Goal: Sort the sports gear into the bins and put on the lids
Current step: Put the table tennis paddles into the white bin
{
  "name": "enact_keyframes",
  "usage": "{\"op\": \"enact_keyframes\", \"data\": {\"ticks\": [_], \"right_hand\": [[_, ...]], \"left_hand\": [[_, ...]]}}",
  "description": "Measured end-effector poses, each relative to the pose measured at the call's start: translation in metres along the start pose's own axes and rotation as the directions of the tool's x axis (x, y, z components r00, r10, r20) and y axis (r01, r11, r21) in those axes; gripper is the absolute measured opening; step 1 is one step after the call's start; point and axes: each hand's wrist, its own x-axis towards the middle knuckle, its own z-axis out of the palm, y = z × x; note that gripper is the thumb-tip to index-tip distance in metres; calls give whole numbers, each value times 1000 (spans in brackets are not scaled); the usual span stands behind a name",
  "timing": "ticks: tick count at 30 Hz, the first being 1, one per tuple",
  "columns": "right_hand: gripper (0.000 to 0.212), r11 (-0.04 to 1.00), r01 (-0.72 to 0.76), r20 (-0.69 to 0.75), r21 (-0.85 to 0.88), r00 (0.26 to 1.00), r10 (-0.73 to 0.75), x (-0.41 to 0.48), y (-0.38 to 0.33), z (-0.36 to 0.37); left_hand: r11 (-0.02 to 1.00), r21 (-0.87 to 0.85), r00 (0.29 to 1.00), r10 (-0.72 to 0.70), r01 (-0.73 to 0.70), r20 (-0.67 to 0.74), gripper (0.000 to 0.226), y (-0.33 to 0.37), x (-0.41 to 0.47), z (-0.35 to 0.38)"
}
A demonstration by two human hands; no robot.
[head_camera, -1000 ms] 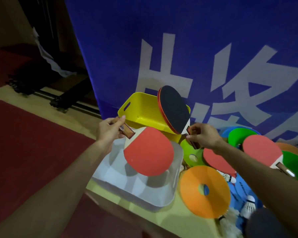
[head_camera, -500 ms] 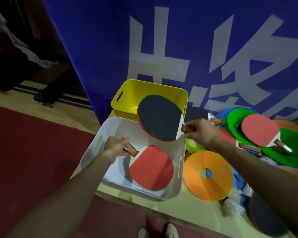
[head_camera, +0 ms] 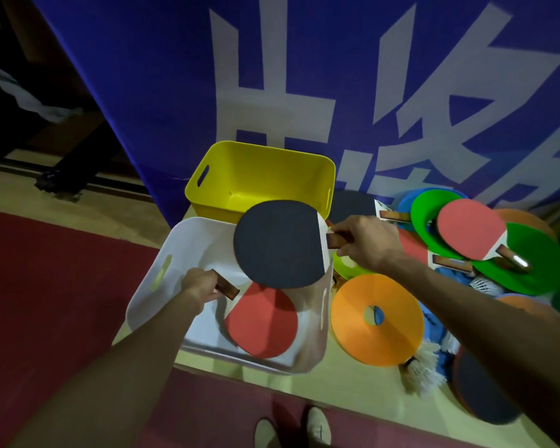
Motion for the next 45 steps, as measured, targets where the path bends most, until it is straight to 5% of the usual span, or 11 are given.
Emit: {"op": "enact_keyframes", "data": {"ticks": [6,12,17,21,24,28,30,33,38,41,45], "right_hand": [[39,970,192,41,-148,981,-188,11,-13,-18],[33,833,458,102,-309,887,-450,23,-45,-36],[30,645,626,156,-439,760,-631,35,-75,-42],[27,595,682,104,-425,690,-716,38,-90,-47],[37,609,678,-118,-411,623,-773,37,-94,-38],[64,873,475,-301,-106,822,-484,25,-96,-24],[57,935,335,-215,118,928,-306,25,-96,-16],[44,950,171,76,261,977,-197,29,-94,-5],[25,800,-3,239,600,955,-176,26,-96,7],[28,817,15,243,577,952,-189,31,-98,12],[36,949,199,250,244,933,-260,41,-101,27]], "left_hand": [[999,-32,998,24,-23,52,23,14,-20,-20],[923,30,923,384,-384,17,28,42,-61,-29],[771,217,777,494,-599,390,26,55,-100,-31],[741,265,786,575,-617,225,24,45,-100,-40],[803,240,838,517,-545,174,15,42,-101,-45],[866,184,886,457,-464,80,13,37,-100,-49],[890,133,900,429,-435,77,11,31,-99,-52],[914,55,915,397,-401,77,7,25,-101,-56],[944,15,939,325,-329,111,7,16,-99,-60],[955,121,959,257,-272,122,13,12,-91,-63],[938,191,955,296,-290,-2,24,15,-84,-74]]}}
